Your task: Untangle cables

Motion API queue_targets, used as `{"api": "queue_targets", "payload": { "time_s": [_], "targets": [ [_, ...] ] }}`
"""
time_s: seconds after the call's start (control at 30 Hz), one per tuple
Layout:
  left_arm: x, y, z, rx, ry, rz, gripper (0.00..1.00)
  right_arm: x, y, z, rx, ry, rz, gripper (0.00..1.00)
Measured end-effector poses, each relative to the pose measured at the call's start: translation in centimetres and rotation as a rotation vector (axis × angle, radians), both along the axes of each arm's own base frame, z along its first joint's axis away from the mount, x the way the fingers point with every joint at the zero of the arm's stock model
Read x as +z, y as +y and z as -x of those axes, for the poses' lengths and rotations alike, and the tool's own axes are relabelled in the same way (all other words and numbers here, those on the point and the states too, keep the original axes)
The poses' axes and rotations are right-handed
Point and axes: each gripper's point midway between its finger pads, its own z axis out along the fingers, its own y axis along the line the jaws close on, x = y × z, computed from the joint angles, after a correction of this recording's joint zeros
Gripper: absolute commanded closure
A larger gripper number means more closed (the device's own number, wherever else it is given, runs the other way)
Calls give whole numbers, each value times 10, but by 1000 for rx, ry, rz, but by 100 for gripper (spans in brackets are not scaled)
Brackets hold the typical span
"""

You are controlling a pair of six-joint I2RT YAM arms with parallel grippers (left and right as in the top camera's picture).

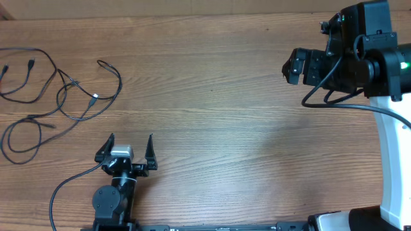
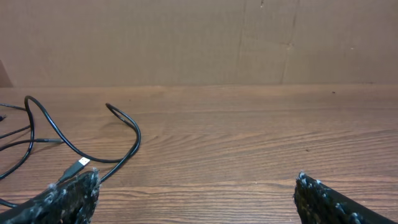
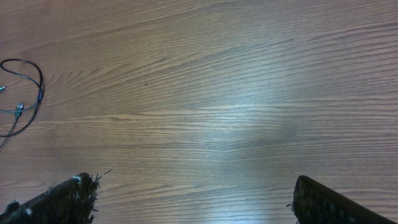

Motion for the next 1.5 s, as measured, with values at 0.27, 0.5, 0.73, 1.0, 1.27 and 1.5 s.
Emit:
{"api": "queue_targets", "payload": {
  "time_s": [0.27, 0.5, 0.73, 1.0, 1.27, 1.5],
  "targets": [
    [0, 0, 0, 0, 0, 0, 0, 0, 0, 0, -1, 0, -1, 0],
    [0, 0, 0, 0, 0, 0, 0, 0, 0, 0, -1, 0, -1, 0],
    [0, 0, 0, 0, 0, 0, 0, 0, 0, 0, -1, 0, 0, 0],
    [0, 0, 0, 0, 0, 0, 0, 0, 0, 0, -1, 1, 0, 0],
    [0, 0, 0, 0, 0, 0, 0, 0, 0, 0, -1, 0, -1, 0],
    [0, 0, 0, 0, 0, 0, 0, 17, -3, -4, -10, -84, 4, 0]
  ]
}}
